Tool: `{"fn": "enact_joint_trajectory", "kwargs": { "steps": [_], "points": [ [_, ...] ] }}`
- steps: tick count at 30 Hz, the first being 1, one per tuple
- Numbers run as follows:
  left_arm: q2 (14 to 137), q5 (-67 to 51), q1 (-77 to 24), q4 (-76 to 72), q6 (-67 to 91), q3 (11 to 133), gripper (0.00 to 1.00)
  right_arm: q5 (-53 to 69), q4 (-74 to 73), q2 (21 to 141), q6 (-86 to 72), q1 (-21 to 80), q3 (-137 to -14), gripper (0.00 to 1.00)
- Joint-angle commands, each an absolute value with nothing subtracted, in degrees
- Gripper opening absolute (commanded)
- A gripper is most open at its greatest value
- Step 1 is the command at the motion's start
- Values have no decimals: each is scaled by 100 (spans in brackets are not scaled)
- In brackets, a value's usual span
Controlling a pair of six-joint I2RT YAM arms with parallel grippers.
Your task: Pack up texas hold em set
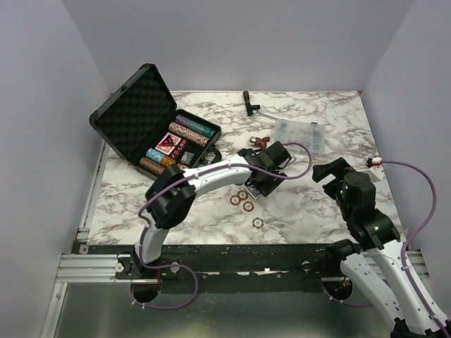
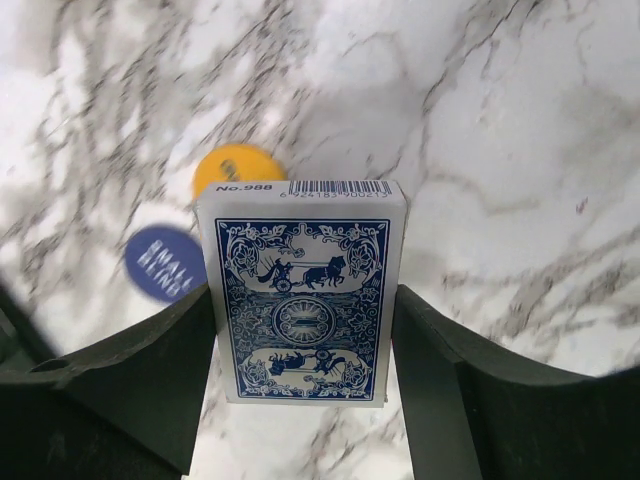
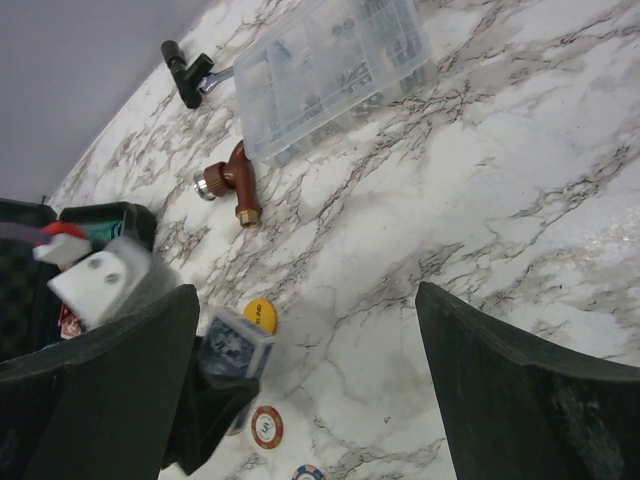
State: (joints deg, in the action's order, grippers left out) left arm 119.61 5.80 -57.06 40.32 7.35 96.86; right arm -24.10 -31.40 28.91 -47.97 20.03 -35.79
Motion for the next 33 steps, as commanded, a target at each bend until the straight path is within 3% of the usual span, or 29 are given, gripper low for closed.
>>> {"fn": "enact_joint_trajectory", "kwargs": {
  "steps": [1,8,14,33],
  "points": [
    [10598,958,-5283,3999,535,8980,39,-2420,-3071,2870,-4701,1985,-3476,92],
    [9454,1401,-3756,4155,240,8006,39,-2339,-2882,2983,-4510,1993,-3463,92],
    [9482,1370,-2667,4026,-286,8078,39,-2075,-2734,3191,-4440,1987,-3423,92],
    [11199,753,-2004,3996,-840,9317,39,-1719,-2461,3732,-4474,1994,-3452,92]
  ]
}}
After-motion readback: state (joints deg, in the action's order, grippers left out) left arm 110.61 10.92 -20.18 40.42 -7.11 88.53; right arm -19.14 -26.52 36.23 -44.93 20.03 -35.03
